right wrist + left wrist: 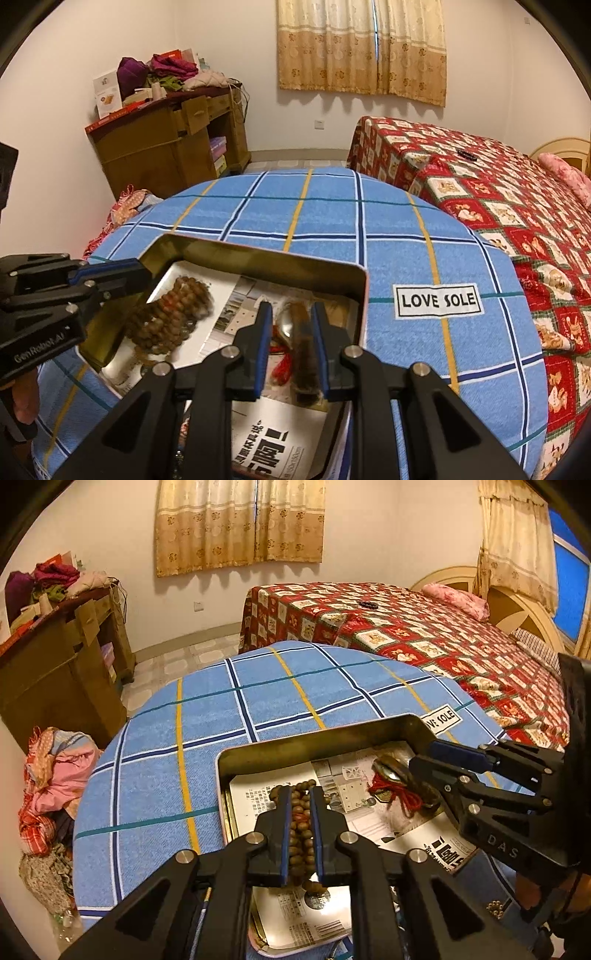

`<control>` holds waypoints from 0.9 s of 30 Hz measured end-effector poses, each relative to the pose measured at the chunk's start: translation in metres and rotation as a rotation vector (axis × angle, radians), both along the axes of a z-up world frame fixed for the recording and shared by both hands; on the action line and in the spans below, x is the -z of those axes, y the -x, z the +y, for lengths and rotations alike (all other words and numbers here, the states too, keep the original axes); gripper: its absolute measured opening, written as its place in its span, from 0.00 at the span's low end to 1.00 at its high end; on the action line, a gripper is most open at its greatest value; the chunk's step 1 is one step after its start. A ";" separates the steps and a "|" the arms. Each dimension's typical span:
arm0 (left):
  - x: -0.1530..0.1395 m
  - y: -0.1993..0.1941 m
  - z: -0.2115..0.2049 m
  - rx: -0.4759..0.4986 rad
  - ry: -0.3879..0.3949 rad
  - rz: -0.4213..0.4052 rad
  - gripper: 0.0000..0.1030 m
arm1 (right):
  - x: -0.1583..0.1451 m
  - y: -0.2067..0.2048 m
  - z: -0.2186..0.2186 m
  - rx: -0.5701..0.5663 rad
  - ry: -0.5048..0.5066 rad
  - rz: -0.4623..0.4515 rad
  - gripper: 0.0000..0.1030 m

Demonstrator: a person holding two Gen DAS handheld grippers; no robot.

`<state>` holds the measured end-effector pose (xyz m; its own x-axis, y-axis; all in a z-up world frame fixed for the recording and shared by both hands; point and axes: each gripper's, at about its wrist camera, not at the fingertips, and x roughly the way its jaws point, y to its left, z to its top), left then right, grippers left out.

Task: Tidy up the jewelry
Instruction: 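Lower both items into the tin and open both tools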

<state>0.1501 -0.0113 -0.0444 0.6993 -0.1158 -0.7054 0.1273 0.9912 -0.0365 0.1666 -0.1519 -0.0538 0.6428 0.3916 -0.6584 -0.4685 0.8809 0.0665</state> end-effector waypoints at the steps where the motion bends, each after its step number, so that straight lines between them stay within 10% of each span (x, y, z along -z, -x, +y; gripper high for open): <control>1: -0.001 0.001 -0.001 -0.005 -0.008 -0.003 0.35 | 0.000 0.000 0.000 0.001 0.000 -0.002 0.32; 3: -0.006 0.006 0.001 -0.035 -0.016 -0.034 0.75 | -0.001 0.002 -0.001 0.005 -0.003 -0.006 0.43; 12: -0.012 0.021 0.008 -0.050 -0.010 -0.052 0.75 | -0.005 0.014 -0.015 0.059 -0.016 -0.024 0.66; 27: 0.008 0.088 0.013 -0.062 -0.030 -0.020 0.75 | -0.009 0.069 -0.038 0.092 -0.009 -0.050 0.71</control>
<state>0.0617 0.0014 -0.0522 0.7187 -0.0511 -0.6935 0.0662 0.9978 -0.0048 0.0980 -0.1898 -0.0452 0.7084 0.3351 -0.6212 -0.3888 0.9198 0.0529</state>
